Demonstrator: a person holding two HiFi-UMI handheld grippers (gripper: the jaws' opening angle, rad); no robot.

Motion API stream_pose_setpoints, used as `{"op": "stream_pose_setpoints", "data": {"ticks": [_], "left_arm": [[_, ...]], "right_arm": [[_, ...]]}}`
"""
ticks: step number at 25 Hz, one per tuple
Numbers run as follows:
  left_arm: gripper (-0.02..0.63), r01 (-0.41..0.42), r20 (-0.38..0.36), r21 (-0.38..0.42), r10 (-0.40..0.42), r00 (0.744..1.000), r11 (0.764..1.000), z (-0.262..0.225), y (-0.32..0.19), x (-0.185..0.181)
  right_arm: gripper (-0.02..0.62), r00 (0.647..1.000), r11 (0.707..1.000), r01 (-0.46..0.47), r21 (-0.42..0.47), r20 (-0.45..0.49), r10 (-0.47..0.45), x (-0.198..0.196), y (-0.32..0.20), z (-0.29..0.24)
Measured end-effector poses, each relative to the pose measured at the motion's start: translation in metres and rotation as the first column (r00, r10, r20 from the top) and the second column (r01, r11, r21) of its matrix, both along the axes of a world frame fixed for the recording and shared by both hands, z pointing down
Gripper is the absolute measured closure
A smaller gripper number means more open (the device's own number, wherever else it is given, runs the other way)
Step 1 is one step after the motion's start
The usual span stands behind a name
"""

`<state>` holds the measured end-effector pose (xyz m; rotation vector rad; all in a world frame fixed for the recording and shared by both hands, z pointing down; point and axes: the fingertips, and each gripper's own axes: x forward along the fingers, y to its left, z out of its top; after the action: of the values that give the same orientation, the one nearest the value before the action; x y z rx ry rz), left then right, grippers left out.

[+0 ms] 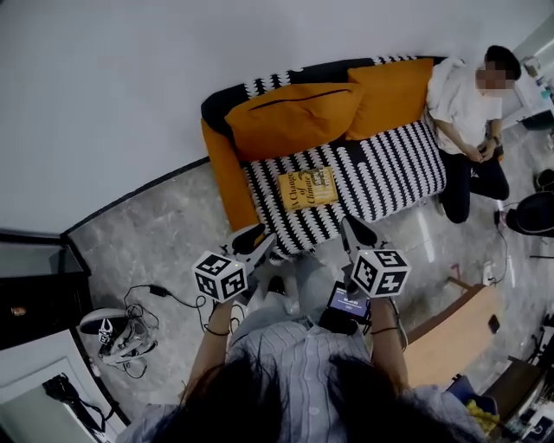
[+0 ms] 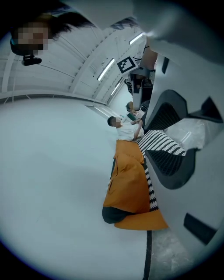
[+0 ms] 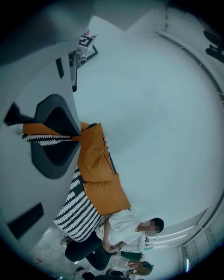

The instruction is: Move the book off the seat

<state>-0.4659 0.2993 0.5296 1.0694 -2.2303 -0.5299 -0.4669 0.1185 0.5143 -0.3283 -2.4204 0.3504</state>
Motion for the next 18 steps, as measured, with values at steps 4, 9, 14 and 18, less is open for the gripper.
{"op": "stream_pose_setpoints", "data": {"ticks": [4,9,14,18], "left_arm": [[0.457,-0.025,-0.019,-0.049,0.024,1.0,0.999,0.018,-0.019,-0.036],[0.41,-0.05,-0.082,-0.112,0.041,0.996,0.992,0.059,-0.047,-0.074],[0.41,-0.059,-0.112,-0.112,0.046,0.993,0.992,0.1,-0.071,-0.098],[0.41,-0.076,-0.171,-0.149,0.05,0.984,0.986,0.15,-0.081,-0.109]], "right_arm": [[0.549,0.999,1.0,0.031,0.004,-0.026,-0.031,-0.044,-0.03,0.018],[0.549,0.99,0.995,0.102,-0.004,-0.1,-0.102,-0.087,-0.059,0.075],[0.548,0.974,0.98,0.186,-0.067,-0.115,-0.193,-0.112,-0.063,0.136],[0.546,0.95,0.969,0.231,-0.091,-0.194,-0.244,-0.121,-0.067,0.198]]}}
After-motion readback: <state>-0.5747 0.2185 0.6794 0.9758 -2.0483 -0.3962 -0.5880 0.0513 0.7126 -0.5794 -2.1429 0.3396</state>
